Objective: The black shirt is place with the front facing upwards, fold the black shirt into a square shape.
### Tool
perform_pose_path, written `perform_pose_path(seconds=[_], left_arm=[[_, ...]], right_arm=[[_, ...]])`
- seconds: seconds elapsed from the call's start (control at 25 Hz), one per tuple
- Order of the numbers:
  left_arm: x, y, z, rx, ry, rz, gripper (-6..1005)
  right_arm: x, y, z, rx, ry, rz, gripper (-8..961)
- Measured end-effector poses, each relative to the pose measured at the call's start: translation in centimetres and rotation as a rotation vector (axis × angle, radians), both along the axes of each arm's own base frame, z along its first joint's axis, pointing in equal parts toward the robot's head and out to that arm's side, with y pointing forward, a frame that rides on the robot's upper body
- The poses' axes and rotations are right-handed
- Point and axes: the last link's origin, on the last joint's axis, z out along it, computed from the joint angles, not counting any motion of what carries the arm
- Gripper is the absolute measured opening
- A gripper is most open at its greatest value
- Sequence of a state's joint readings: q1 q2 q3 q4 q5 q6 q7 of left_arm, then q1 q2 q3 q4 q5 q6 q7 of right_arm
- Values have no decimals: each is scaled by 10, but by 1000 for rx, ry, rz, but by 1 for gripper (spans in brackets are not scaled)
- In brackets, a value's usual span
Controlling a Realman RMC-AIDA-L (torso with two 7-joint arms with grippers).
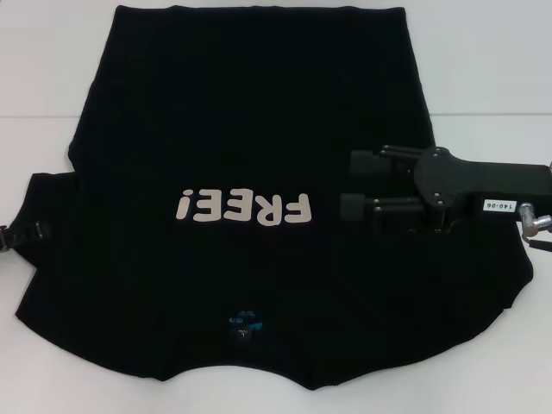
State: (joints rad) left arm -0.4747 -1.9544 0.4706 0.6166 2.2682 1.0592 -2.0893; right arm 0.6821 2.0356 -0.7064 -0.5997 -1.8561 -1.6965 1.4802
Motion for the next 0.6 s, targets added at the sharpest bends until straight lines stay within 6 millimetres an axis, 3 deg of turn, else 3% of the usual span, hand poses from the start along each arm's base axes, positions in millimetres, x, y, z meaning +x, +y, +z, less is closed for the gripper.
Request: perform_pose_path(seconds=[0.6], left_arm=[[6, 3, -1, -15, -7, -24, 908]], right_arm=[[0, 2, 2, 15, 0, -7, 897]])
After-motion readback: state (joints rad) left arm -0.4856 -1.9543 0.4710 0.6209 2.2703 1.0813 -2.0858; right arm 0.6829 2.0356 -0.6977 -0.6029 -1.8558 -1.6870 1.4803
